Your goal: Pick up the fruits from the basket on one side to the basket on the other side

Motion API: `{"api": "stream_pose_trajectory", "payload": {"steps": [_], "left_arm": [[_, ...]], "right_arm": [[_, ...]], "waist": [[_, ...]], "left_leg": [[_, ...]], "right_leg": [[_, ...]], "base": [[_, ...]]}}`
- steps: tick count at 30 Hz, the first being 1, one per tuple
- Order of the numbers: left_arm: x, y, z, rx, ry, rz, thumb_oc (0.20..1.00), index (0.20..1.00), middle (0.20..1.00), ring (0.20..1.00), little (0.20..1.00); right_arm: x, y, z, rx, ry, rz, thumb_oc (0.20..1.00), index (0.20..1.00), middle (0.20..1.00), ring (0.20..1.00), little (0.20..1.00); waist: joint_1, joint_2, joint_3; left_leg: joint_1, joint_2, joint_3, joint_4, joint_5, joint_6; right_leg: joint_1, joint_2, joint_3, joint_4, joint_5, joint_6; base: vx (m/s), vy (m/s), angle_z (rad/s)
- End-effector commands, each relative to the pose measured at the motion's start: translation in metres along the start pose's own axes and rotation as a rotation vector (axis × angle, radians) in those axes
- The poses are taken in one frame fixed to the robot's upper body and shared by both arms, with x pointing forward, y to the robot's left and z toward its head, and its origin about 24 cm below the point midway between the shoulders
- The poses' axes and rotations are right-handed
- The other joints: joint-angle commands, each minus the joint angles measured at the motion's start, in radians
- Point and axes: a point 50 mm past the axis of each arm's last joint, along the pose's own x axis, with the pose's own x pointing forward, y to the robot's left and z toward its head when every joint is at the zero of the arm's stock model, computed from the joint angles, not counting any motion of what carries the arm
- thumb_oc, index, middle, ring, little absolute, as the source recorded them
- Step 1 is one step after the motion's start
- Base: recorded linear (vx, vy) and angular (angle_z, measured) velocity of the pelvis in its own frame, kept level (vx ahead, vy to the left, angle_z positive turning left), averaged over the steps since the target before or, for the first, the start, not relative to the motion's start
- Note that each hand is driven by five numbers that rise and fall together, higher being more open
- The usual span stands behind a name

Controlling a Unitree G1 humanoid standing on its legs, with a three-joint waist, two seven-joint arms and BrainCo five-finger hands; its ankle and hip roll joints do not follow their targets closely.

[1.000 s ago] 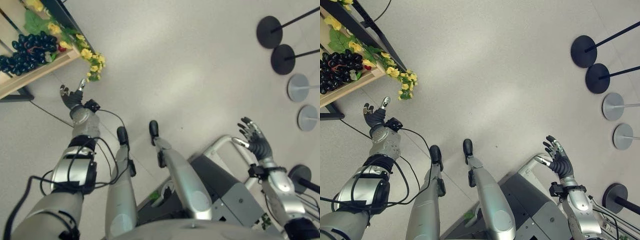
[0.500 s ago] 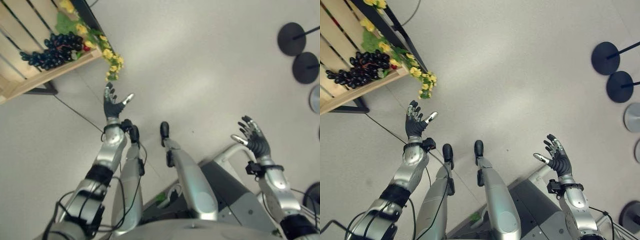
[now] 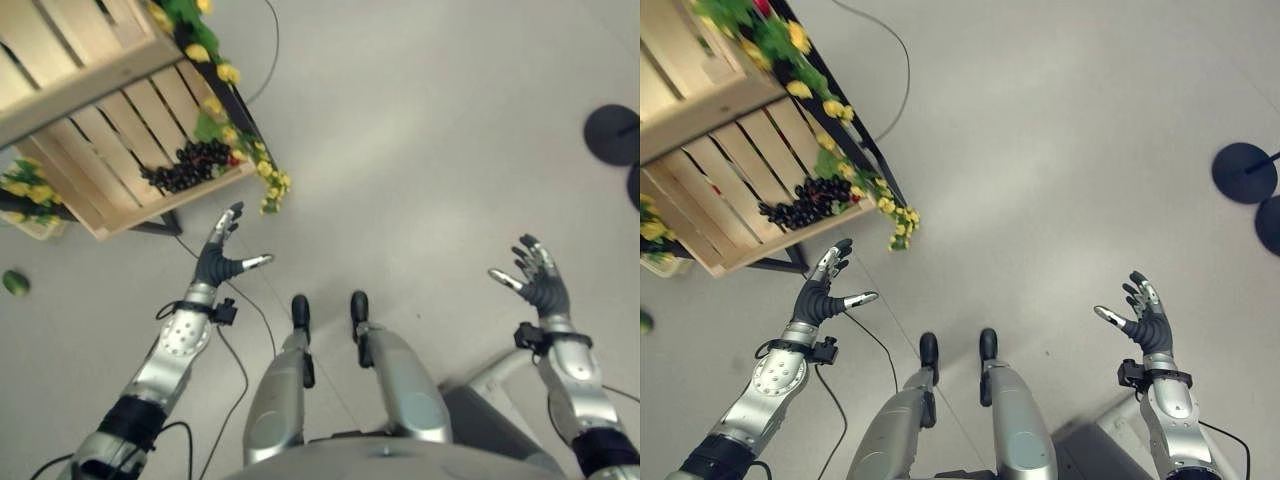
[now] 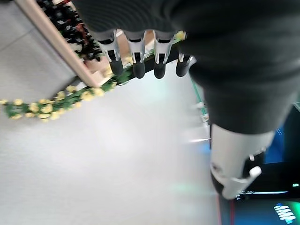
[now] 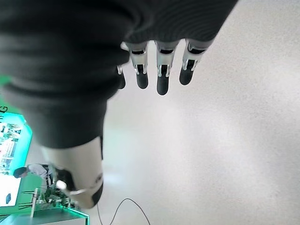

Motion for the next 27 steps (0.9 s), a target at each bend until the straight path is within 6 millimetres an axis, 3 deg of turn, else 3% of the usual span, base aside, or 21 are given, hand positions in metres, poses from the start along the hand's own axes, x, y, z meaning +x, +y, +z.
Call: {"api": "stream_pose_trajectory", "payload": {"steps": [1, 3, 5, 8, 9, 14, 18, 19, 21, 22, 23, 25, 26, 27], "left_arm": [[-0.016, -0.003, -0.005, -0.076, -0.002, 0.0, 1.0, 1.0, 1.0, 1.0, 1.0], [-0.025, -0.003, -0.017, -0.082, 0.061, 0.012, 1.0, 1.0, 1.0, 1.0, 1.0], [-0.035, -0.006, -0.032, -0.076, 0.131, 0.006, 1.0, 1.0, 1.0, 1.0, 1.0], [-0.043, -0.006, -0.041, -0.041, 0.173, -0.009, 1.0, 1.0, 1.0, 1.0, 1.0], [-0.043, -0.006, -0.04, -0.041, 0.173, -0.009, 1.0, 1.0, 1.0, 1.0, 1.0], [-0.048, -0.003, -0.042, -0.043, 0.189, -0.004, 1.0, 1.0, 1.0, 1.0, 1.0], [-0.05, -0.001, -0.044, -0.023, 0.203, 0.023, 1.0, 1.0, 1.0, 1.0, 1.0], [-0.055, 0.001, -0.046, -0.016, 0.226, 0.036, 1.0, 1.0, 1.0, 1.0, 1.0], [-0.059, 0.0, -0.049, -0.006, 0.244, 0.024, 1.0, 1.0, 1.0, 1.0, 1.0], [-0.059, 0.0, -0.049, -0.005, 0.244, 0.024, 1.0, 1.0, 1.0, 1.0, 1.0], [-0.065, -0.004, -0.059, 0.04, 0.298, 0.015, 1.0, 1.0, 1.0, 1.0, 1.0], [-0.065, -0.004, -0.059, 0.04, 0.298, 0.015, 1.0, 1.0, 1.0, 1.0, 1.0], [-0.077, -0.007, -0.072, 0.068, 0.368, 0.036, 1.0, 1.0, 1.0, 1.0, 1.0], [-0.077, -0.007, -0.072, 0.068, 0.368, 0.036, 1.0, 1.0, 1.0, 1.0, 1.0]], "right_arm": [[-0.002, -0.014, 0.007, -0.063, -0.044, -0.011, 1.0, 1.0, 1.0, 1.0, 1.0], [-0.002, -0.013, 0.001, -0.072, -0.013, -0.012, 1.0, 1.0, 1.0, 1.0, 1.0], [-0.003, -0.01, -0.004, -0.083, 0.006, -0.01, 1.0, 1.0, 1.0, 1.0, 1.0], [-0.004, -0.009, -0.009, -0.093, 0.025, -0.022, 1.0, 1.0, 1.0, 1.0, 1.0], [-0.004, -0.009, -0.009, -0.093, 0.025, -0.022, 1.0, 1.0, 1.0, 1.0, 1.0], [-0.001, 0.005, -0.011, -0.057, 0.028, -0.007, 1.0, 1.0, 1.0, 1.0, 1.0], [0.003, 0.016, -0.009, -0.052, 0.017, 0.011, 1.0, 1.0, 1.0, 1.0, 1.0], [0.003, 0.021, -0.008, -0.064, 0.012, 0.03, 1.0, 1.0, 1.0, 1.0, 1.0], [-0.001, 0.025, -0.01, -0.066, 0.023, 0.052, 1.0, 1.0, 1.0, 1.0, 1.0], [-0.001, 0.025, -0.01, -0.066, 0.023, 0.052, 1.0, 1.0, 1.0, 1.0, 1.0], [-0.002, 0.029, -0.015, -0.059, 0.044, 0.05, 1.0, 1.0, 1.0, 1.0, 1.0], [-0.002, 0.029, -0.015, -0.059, 0.044, 0.05, 1.0, 1.0, 1.0, 1.0, 1.0], [-0.006, 0.032, -0.02, -0.061, 0.06, 0.052, 1.0, 1.0, 1.0, 1.0, 1.0], [-0.006, 0.032, -0.02, -0.061, 0.059, 0.052, 1.0, 1.0, 1.0, 1.0, 1.0]], "waist": [[-0.015, -0.054, -0.084], [-0.017, -0.039, -0.117], [-0.029, -0.017, -0.147], [-0.036, -0.007, -0.168], [-0.035, -0.007, -0.167], [-0.033, -0.022, -0.188], [-0.022, -0.028, -0.182], [0.006, -0.018, -0.17], [0.019, -0.006, -0.175], [0.02, -0.008, -0.177], [0.045, -0.009, -0.209], [0.045, -0.009, -0.209], [0.082, -0.01, -0.252], [0.083, -0.008, -0.254]], "left_leg": [[0.033, -0.07, -0.065, 0.293, -0.124, 0.026], [0.094, -0.062, -0.096, 0.257, -0.132, 0.03], [0.163, -0.041, -0.062, 0.144, -0.158, 0.042], [0.209, -0.048, -0.009, 0.073, -0.163, 0.052], [0.209, -0.048, -0.009, 0.072, -0.163, 0.052], [0.242, -0.098, 0.044, 0.026, -0.217, 0.099], [0.255, -0.095, 0.082, 0.014, -0.211, 0.107], [0.238, -0.078, 0.108, 0.024, -0.188, 0.11], [0.225, -0.064, 0.122, 0.013, -0.16, 0.119], [0.223, -0.066, 0.123, 0.011, -0.157, 0.119], [0.219, -0.057, 0.15, -0.013, -0.139, 0.125], [0.219, -0.057, 0.15, -0.013, -0.139, 0.125], [0.201, -0.043, 0.202, -0.023, -0.116, 0.132], [0.198, -0.041, 0.203, -0.024, -0.114, 0.131]], "right_leg": [[0.091, -0.007, 0.063, -0.173, 0.122, 0.12], [0.098, 0.007, 0.094, -0.179, 0.131, 0.131], [0.105, 0.014, 0.114, -0.187, 0.146, 0.152], [0.095, 0.009, 0.135, -0.185, 0.175, 0.177], [0.095, 0.009, 0.136, -0.185, 0.175, 0.177], [0.058, -0.027, 0.185, -0.193, 0.247, 0.241], [0.027, -0.038, 0.149, -0.17, 0.261, 0.255], [0.026, -0.046, 0.026, -0.062, 0.193, 0.233], [0.054, -0.029, -0.016, 0.085, 0.122, 0.208], [0.051, -0.03, -0.015, 0.085, 0.124, 0.207], [0.136, -0.029, -0.061, 0.132, 0.065, 0.192], [0.136, -0.029, -0.061, 0.132, 0.065, 0.192], [0.227, -0.043, -0.094, 0.197, 0.045, 0.192], [0.226, -0.04, -0.094, 0.192, 0.05, 0.191]], "base": [[0.01, 0.139, -0.47], [0.05, 0.179, -0.53], [0.02, 0.224, -0.4], [-0.05, 0.212, -0.41], [-0.11, 0.228, -0.64], [-0.15, 0.23, -0.76], [-0.13, 0.121, -0.67], [-0.25, 0.129, -0.71], [-0.26, 0.132, -0.74], [-0.18, 0.069, -0.66], [-0.09, 0.024, -0.38], [-0.11, -0.001, -0.4], [-0.15, -0.027, -0.75], [-0.23, -0.082, -0.84]]}}
